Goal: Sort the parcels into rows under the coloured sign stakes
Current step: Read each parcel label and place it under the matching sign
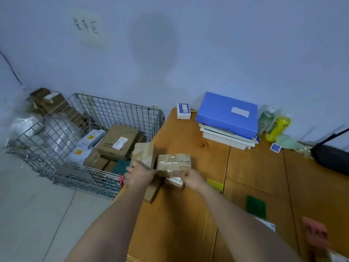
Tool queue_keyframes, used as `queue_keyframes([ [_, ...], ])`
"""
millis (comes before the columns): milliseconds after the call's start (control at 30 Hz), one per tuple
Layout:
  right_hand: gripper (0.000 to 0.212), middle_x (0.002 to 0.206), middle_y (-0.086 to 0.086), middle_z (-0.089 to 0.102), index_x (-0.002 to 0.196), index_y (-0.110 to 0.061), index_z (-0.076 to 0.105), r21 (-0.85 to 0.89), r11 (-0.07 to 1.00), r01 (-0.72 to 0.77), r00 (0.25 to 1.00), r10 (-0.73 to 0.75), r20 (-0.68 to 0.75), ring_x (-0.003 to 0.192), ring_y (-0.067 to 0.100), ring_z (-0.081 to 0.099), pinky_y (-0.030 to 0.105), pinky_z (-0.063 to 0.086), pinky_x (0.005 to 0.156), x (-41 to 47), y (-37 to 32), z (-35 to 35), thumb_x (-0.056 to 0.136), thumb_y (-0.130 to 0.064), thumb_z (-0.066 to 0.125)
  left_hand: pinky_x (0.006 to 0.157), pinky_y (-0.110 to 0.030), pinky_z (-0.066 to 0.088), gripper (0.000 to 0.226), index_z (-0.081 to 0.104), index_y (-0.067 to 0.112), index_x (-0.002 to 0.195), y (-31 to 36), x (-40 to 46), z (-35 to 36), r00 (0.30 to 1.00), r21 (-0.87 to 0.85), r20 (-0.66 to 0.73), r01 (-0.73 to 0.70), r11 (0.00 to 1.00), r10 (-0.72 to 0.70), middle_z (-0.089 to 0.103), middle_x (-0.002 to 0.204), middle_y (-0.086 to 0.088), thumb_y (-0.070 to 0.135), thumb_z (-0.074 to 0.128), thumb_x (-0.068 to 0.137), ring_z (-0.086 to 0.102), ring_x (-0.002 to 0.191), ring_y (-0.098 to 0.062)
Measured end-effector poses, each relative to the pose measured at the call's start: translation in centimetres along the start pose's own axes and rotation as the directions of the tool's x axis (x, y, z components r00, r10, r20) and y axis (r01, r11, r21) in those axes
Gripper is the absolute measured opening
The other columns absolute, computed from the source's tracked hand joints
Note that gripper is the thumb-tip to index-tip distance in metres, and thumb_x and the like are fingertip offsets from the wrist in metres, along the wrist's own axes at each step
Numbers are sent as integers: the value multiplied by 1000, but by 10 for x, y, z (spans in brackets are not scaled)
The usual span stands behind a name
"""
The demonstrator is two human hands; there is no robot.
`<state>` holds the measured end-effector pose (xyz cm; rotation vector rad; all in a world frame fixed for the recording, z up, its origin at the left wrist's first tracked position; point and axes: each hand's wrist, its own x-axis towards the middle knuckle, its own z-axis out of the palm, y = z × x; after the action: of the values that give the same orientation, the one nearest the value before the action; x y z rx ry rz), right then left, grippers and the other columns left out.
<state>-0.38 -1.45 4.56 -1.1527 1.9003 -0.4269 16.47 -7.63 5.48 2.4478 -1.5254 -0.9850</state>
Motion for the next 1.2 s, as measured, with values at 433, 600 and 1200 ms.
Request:
queue_keyframes([
  [433, 40, 81, 3, 59, 104, -6, 59, 383, 922, -63, 992, 99, -75, 67, 15, 55, 27, 44, 62, -2, 2, -45, 98, -37, 35, 52, -27, 41, 65, 64, 14, 99, 15, -24, -20, 943, -968, 244, 224, 110, 226, 66, 59, -6, 63, 22, 87, 52, 52, -19],
  [600, 43, 105, 5, 62, 121, -16, 50, 640, 762, 100, 989, -7, -146, 84, 16, 59, 30, 51, 73, -20, -20, -89, 96, -48, 36, 68, -30, 43, 69, 60, 13, 110, 57, -58, 4, 829, -936, 343, 265, 231, 441, 60, 103, -22, 63, 18, 85, 57, 75, -27],
  [1200, 49, 116, 11, 69, 123, -12, 58, 563, 407, 720, 686, -296, -664, 102, 28, 68, 42, 57, 85, -200, -61, -262, 79, -34, 56, 90, -56, 47, 94, 41, -1, 131, 205, -242, -78, 262, -893, -102, -449, 27, 960, 54, 132, -26, 58, 71, 64, 56, 115, -46],
])
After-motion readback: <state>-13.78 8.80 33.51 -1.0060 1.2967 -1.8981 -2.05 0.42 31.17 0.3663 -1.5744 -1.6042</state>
